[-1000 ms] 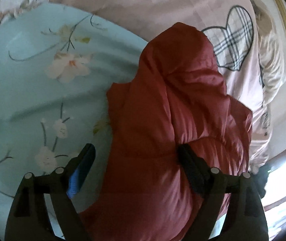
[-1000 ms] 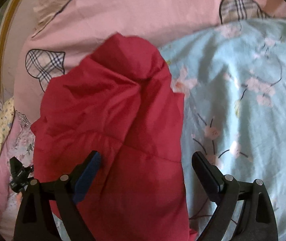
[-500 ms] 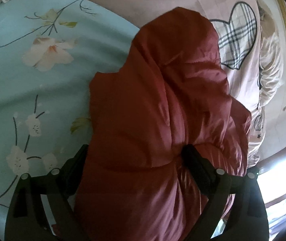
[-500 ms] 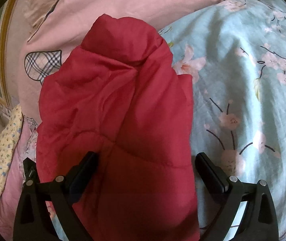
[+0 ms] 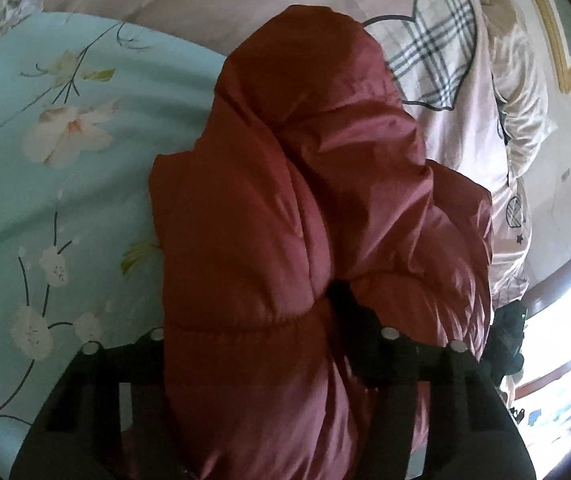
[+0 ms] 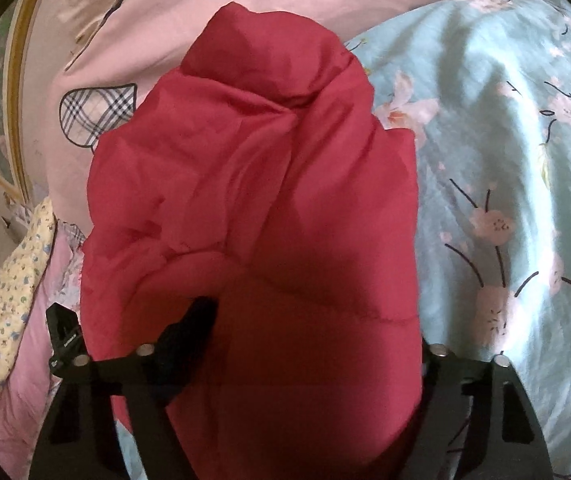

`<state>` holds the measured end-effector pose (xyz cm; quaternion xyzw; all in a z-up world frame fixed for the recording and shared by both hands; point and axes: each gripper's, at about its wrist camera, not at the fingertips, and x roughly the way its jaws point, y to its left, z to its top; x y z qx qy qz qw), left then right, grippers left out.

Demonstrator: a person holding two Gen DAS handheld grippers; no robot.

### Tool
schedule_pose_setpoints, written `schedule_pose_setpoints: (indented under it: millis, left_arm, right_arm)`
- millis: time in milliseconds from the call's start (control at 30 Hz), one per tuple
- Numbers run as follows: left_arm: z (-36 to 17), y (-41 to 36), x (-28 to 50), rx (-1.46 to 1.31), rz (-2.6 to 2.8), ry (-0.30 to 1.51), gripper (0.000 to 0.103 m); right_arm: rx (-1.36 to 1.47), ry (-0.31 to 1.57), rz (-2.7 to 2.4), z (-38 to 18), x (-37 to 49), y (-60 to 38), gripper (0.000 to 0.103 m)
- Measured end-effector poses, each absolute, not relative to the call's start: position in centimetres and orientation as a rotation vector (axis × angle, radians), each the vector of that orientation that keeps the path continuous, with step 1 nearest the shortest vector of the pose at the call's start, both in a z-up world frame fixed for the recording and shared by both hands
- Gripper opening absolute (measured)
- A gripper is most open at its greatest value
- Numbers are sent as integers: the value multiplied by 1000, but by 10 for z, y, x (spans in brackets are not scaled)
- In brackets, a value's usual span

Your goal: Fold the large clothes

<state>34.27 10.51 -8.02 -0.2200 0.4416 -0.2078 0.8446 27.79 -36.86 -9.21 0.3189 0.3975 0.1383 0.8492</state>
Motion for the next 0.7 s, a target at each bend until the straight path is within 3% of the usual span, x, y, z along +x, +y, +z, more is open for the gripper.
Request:
schedule_pose_setpoints:
  millis: [167,267,700]
  left_arm:
    - [-70,108,336,-457,-444,909,42]
    - [-64,116,328,-473,-449,899,38]
    - [-39,140,236,-476,-496,882,36]
  right_arm:
    - [660,837,293,-80,271,-364,52]
    - [654,835,291,-73,266,-360,46]
    - [705,870,333,-62,173,-342,41]
